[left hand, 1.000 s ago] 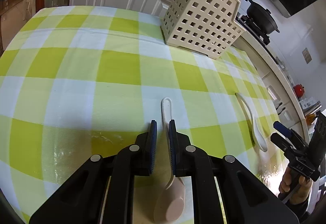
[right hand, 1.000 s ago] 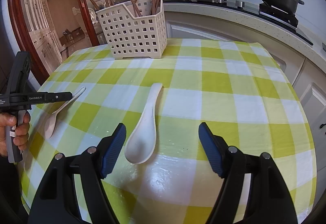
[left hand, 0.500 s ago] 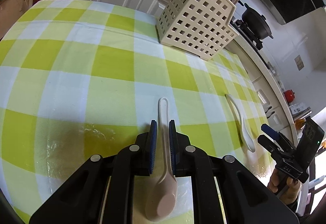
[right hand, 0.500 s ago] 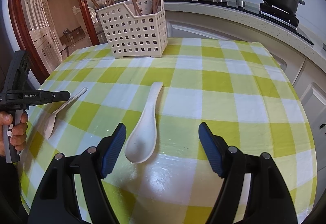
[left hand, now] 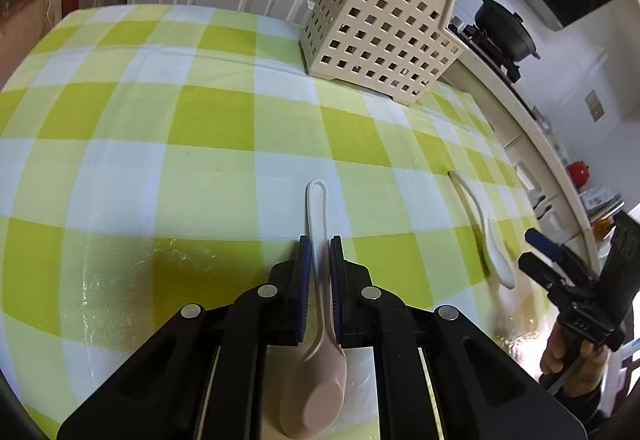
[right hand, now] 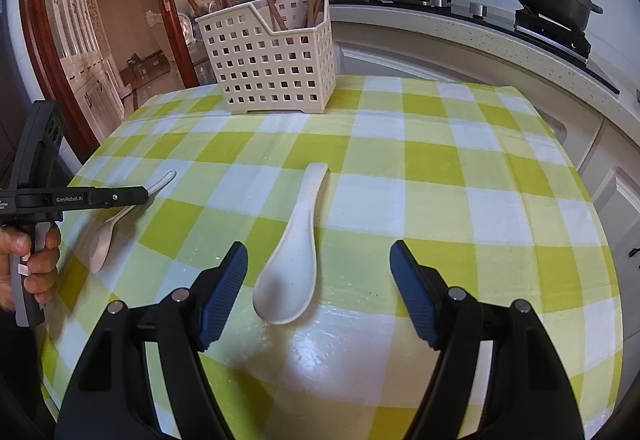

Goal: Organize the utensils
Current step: 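Close the left tool on the handle of a white spoon, then close the right tool on the other white spoon's handle while the left tool holds its spoon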

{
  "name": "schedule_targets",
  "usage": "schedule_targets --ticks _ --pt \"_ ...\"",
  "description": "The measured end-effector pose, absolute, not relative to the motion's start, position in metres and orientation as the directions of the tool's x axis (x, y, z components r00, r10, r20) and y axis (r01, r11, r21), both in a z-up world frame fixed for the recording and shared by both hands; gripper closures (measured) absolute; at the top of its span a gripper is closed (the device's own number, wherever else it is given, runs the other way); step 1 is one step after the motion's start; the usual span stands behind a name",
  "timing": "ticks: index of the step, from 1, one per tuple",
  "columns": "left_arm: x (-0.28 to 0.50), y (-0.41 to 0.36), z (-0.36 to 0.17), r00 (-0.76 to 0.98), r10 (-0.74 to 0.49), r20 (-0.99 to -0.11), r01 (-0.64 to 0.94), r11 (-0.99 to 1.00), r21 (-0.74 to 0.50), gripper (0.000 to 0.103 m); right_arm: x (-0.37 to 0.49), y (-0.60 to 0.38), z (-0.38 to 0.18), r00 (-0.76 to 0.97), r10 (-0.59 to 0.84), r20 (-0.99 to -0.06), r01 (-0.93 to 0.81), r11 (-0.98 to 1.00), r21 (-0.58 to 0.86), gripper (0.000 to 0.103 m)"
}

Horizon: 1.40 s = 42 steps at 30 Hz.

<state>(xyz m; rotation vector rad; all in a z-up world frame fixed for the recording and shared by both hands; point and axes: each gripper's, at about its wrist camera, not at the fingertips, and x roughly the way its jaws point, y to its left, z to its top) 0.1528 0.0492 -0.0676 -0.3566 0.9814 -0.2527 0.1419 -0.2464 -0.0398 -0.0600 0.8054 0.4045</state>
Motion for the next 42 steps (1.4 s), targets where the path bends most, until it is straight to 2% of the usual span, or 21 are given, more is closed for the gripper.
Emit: schedule_targets --ticks 6,10,15,17,19,23,35,42 --pt "0.149 0.031 -0.057 0.566 -0.302 -0.767 0.069 0.945 -0.321 0.096 0.157 -0.233 -0.035 0.618 0.316 -0.72 -0.377 0.923 0.082 0.032" --pt "0.146 0.019 -0.047 0.613 -0.194 -0.766 0.067 0.979 -0.194 0.096 0.18 -0.224 -0.041 0.583 0.322 -0.746 -0.368 0.923 0.111 0.055" --pt "0.145 0.02 -0.043 0.629 -0.2 -0.751 0.074 0.977 -0.198 0.096 0.201 -0.212 -0.052 0.545 0.312 -0.778 -0.367 0.923 0.113 0.059" --pt "0.146 0.021 -0.044 0.628 -0.197 -0.753 0.072 0.978 -0.196 0.096 0.208 -0.208 -0.059 0.53 0.297 -0.795 -0.361 0.926 0.106 0.066" --pt "0.148 0.022 -0.048 0.614 -0.197 -0.764 0.071 0.978 -0.195 0.096 0.21 -0.205 -0.064 0.529 0.288 -0.798 -0.36 0.928 0.096 0.078" --pt "0.151 0.02 -0.052 0.605 -0.189 -0.773 0.068 0.98 -0.187 0.096 0.211 -0.206 -0.065 0.525 0.294 -0.799 -0.367 0.925 0.099 0.089" --pt "0.153 0.02 -0.062 0.559 -0.205 -0.803 0.076 0.978 -0.196 0.093 0.208 -0.208 -0.058 0.55 0.306 -0.777 -0.374 0.922 0.099 0.089" --pt "0.149 0.017 -0.06 0.539 -0.156 -0.827 0.093 0.988 -0.126 0.09 0.204 -0.213 -0.048 0.566 0.315 -0.762 -0.375 0.921 0.102 0.089"
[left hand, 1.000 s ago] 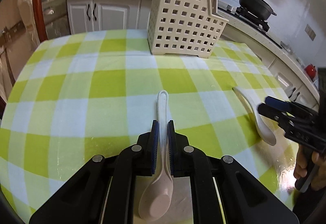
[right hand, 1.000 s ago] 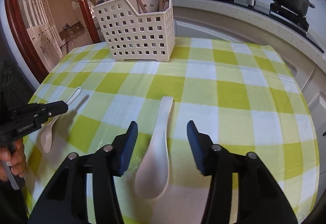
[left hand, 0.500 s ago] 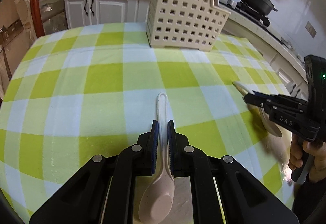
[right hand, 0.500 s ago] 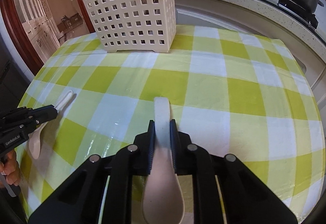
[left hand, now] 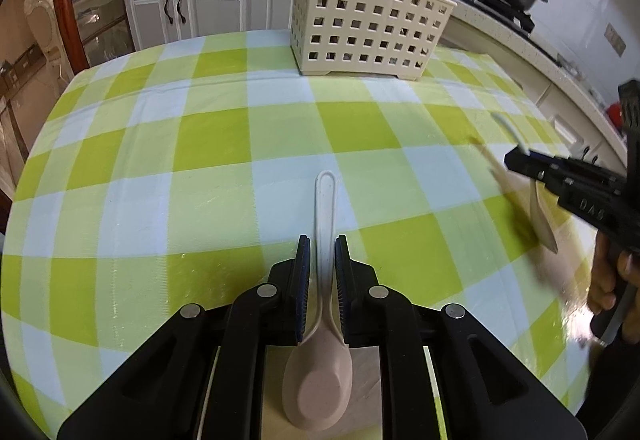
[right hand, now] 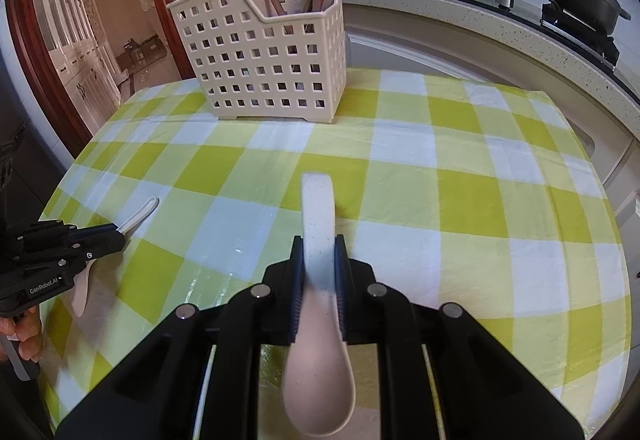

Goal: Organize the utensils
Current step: 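Close the right tool on the other white spoon's handle while the left tool holds its spoon, then lift both held white spoons upright off the table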

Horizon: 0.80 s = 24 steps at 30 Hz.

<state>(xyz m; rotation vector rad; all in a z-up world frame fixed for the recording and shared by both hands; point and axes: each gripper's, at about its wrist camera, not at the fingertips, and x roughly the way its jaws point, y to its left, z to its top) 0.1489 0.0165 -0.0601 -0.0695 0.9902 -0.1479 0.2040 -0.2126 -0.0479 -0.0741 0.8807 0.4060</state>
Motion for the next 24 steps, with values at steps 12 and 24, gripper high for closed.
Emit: schedule_targets --ticks 12,24 --pt "0.145 0.016 -0.032 0.612 -0.147 -0.777 0.105 0.989 -0.104 0.094 0.195 -0.214 -0.04 0.576 0.334 -0.746 -0.388 0.915 0.111 0.089" --pt "0.113 0.017 0.02 0.716 -0.141 -0.684 0.108 0.99 -0.09 0.094 0.171 -0.225 -0.01 0.633 0.341 -0.695 -0.39 0.916 0.094 0.089"
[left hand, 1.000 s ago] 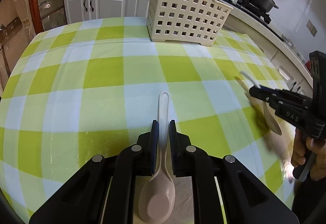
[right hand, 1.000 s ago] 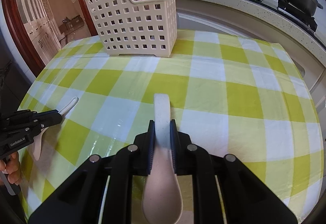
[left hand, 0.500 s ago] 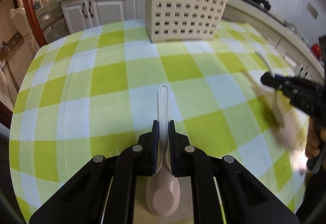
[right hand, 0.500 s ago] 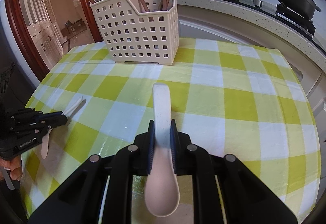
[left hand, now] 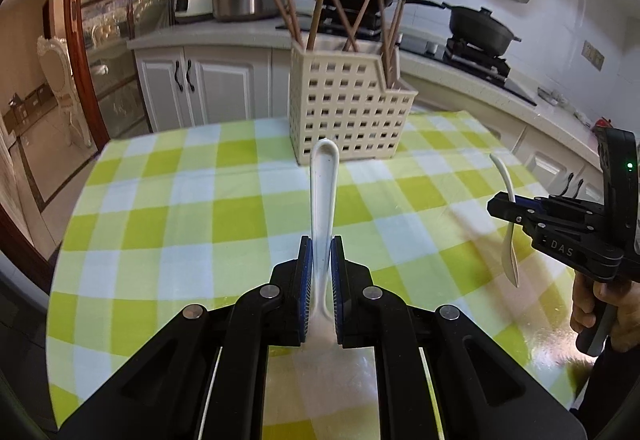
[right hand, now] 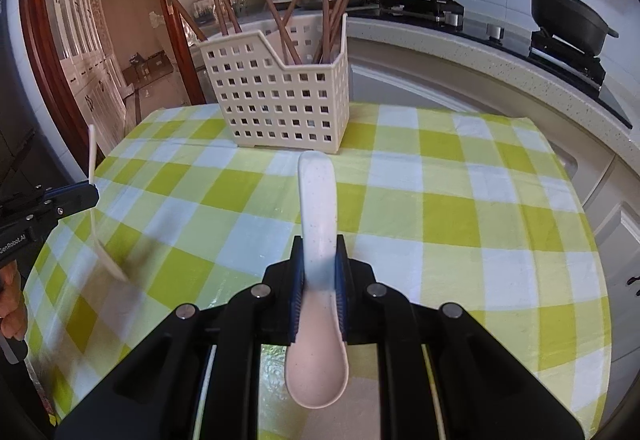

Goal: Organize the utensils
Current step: 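Lift both held white spoons upright off the table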

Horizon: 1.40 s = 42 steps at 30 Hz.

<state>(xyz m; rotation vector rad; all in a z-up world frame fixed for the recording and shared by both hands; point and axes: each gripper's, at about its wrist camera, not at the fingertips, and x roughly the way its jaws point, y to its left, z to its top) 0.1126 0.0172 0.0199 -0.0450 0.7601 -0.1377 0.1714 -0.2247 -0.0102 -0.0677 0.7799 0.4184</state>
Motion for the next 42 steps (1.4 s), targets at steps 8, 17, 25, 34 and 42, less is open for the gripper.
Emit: schedule_targets --ticks 8,17,25,34,42 --pt "0.102 0.014 0.031 0.737 -0.147 -0.66 0.12 0.989 -0.086 0.095 0.151 -0.23 0.007 0.667 0.35 -0.657 -0.401 0.913 0.079 0.089" --pt "0.101 0.013 0.032 0.74 -0.153 -0.654 0.126 0.988 -0.088 0.095 0.15 -0.235 0.013 0.676 0.356 -0.645 -0.397 0.913 0.087 0.089" --pt "0.101 0.012 0.032 0.742 -0.155 -0.652 0.129 0.988 -0.089 0.095 0.15 -0.235 0.012 0.666 0.37 -0.648 -0.405 0.909 0.102 0.089" --pt "0.101 0.012 0.032 0.743 -0.157 -0.651 0.128 0.988 -0.091 0.095 0.149 -0.235 0.013 0.662 0.377 -0.648 -0.409 0.906 0.11 0.088" --pt "0.102 0.011 0.032 0.742 -0.159 -0.651 0.13 0.987 -0.093 0.095 0.148 -0.234 0.015 0.668 0.375 -0.643 -0.413 0.905 0.099 0.088"
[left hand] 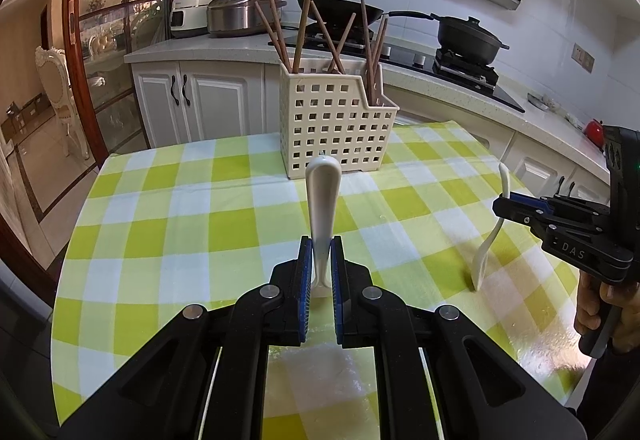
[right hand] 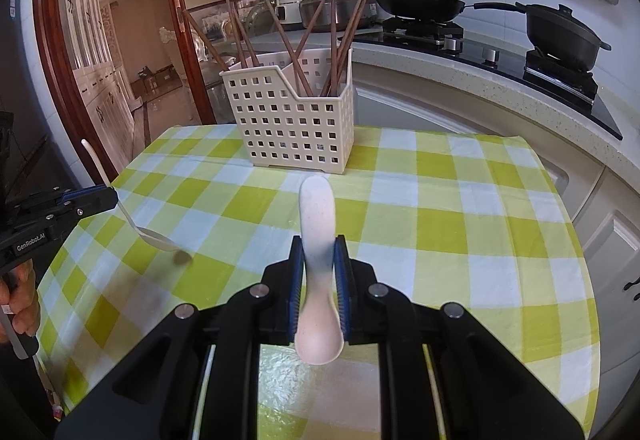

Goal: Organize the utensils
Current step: 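Carry both spoons over the white basket and lower them in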

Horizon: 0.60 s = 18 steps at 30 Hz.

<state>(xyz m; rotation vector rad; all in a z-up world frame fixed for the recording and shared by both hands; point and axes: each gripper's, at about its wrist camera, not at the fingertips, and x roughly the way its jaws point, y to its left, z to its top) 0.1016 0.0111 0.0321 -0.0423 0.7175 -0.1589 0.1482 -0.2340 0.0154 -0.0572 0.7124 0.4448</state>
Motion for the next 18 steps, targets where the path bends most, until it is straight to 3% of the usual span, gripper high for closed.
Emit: schedule_targets --ticks 9,18 --pt "0.115 0.005 0.089 0.789 -0.209 -0.578 0.18 0.978 -0.107 0.095 0.162 -0.224 0.071 0.729 0.391 -0.562 -0.416 0.905 0.09 0.088" --pt "0.167 -0.034 0.178 0.845 -0.186 -0.501 0.212 0.977 -0.005 0.095 0.226 -0.196 0.149 0.778 0.417 -0.47 -0.416 0.903 0.112 0.088"
